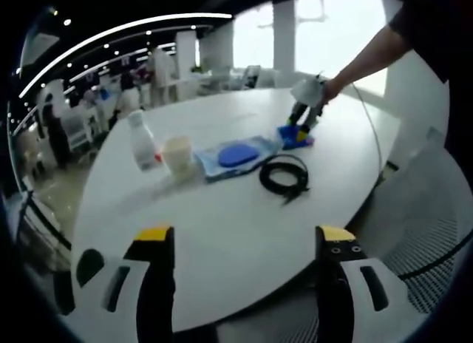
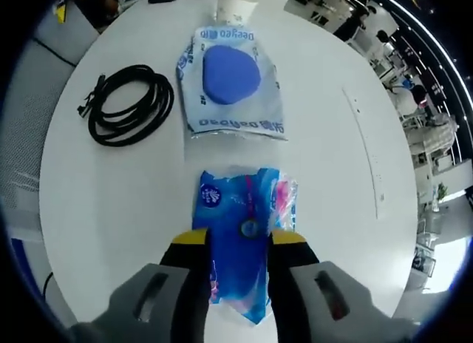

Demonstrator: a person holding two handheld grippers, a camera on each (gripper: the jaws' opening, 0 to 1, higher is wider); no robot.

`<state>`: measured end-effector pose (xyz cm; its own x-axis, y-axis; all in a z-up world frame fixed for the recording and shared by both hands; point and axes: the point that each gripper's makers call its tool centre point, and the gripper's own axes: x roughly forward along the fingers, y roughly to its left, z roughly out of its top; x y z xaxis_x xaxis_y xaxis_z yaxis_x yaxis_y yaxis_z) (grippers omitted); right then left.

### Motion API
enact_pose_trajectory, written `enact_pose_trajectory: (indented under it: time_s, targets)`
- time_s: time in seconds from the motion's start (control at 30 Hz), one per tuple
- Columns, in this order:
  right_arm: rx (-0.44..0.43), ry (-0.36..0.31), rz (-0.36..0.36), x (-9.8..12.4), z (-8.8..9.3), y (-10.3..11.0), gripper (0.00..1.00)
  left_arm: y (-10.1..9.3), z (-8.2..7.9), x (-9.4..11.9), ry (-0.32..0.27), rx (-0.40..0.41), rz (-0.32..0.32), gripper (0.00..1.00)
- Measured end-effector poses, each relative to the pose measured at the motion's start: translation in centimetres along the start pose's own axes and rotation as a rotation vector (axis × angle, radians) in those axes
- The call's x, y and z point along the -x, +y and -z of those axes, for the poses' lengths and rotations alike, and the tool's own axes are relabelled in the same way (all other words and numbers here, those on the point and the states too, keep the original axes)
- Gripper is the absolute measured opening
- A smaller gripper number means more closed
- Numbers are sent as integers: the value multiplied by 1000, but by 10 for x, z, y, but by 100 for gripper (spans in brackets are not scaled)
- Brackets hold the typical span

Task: Arrange the tabletop items into an orderly group along one side of the table until the central work area is clear of visible clutter.

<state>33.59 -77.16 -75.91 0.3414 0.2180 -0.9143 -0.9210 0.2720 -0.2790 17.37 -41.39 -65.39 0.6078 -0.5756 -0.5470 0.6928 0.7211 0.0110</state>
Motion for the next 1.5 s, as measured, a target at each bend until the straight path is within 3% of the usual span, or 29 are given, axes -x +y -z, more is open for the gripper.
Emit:
enact_pose_trajectory:
  time_s: [0.13,0.4,0.6,1.0,1.07,1.23,1.5]
  targets:
    - [31,-14,9,1,-5,-2,25,0,0,0,2,3,2,74]
    - [134,-12,29,5,-17,2,1,0,1,0,2,4,1,73]
    - [151,-25,38,10,-27,0,0,-1,1,0,2,2,2,73]
    - [164,-24,38,9,-31,0,0,-1,1,1,3,1,1,73]
    - [154,-24,49,10,-31,-1,2,-1,0,1,1,0,0,73]
    - [108,-35,103,18,-35,-6,25,-1,-1,2,-5,-1,-2,73]
    - [19,-70,141,30,-43,-5,36,-3,-5,2,-30,-2,10,75]
